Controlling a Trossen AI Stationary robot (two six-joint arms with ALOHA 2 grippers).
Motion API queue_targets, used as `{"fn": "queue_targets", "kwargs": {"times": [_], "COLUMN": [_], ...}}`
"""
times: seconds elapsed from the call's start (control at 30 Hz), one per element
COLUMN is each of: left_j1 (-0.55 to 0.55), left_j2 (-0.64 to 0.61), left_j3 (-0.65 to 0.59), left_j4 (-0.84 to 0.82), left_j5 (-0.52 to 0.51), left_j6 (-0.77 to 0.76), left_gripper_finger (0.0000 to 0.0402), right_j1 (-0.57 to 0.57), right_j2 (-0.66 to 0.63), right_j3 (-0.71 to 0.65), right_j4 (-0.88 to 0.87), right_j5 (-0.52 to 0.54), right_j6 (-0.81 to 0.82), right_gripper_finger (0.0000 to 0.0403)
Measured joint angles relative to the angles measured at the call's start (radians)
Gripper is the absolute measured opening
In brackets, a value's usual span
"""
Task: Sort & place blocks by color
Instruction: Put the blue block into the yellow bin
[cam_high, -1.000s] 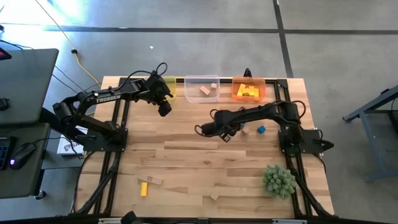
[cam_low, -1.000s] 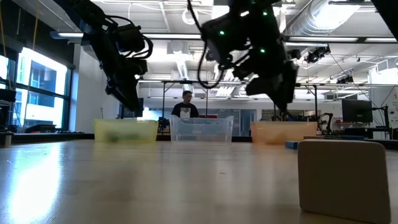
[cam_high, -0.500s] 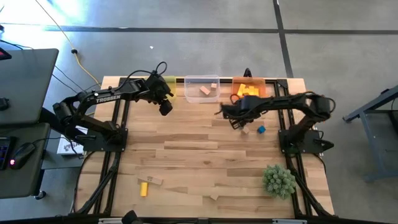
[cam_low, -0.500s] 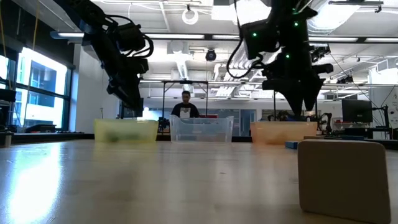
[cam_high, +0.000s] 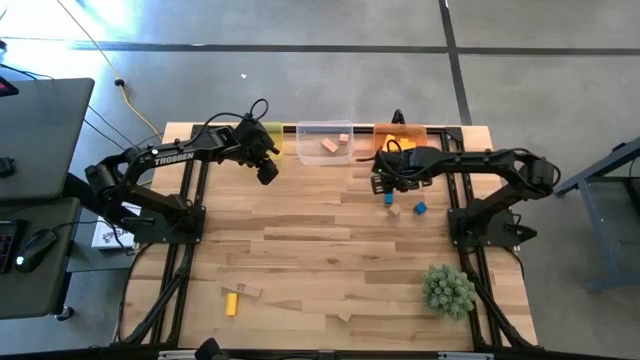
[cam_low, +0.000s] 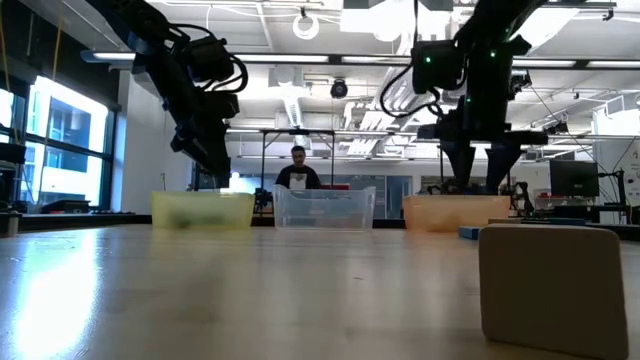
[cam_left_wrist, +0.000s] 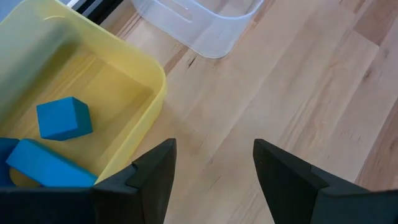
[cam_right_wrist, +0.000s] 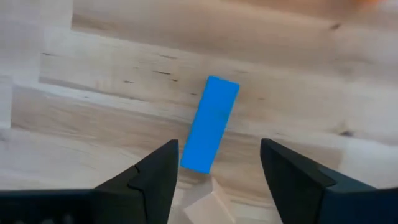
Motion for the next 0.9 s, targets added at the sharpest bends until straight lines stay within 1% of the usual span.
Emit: {"fn": "queue_targets", "kwargs": {"times": [0.17,0.3,0.43,0.77,0.9], "left_j1": [0.0,0.0,0.0,0.0,0.0], "left_j2": [0.0,0.0,0.0,0.0,0.0], "left_j3": [0.0,0.0,0.0,0.0,0.0], "left_j4": [0.0,0.001,0.001,0.004,0.003], "left_j5": [0.0,0.0,0.0,-0.007,-0.007], "left_j6": [-0.015,-0.016,-0.019,-0.042,-0.045], "left_gripper_finger": [0.0204,0.0204,0.0204,0.0204,0.0204], "right_j1": [-0.013,-0.013,-0.013,-0.012,-0.012], "right_j2": [0.0,0.0,0.018,0.135,0.175], "right_j3": [-0.052,-0.067,-0.068,-0.068,-0.068], "right_j4": [0.077,0.134,0.143,0.149,0.151], "right_j5": [-0.049,-0.051,-0.039,-0.074,-0.087], "right_j6": [0.064,0.069,0.069,0.061,0.037], "right_gripper_finger": [0.0235,0.0238,0.0238,0.0238,0.0227]}}
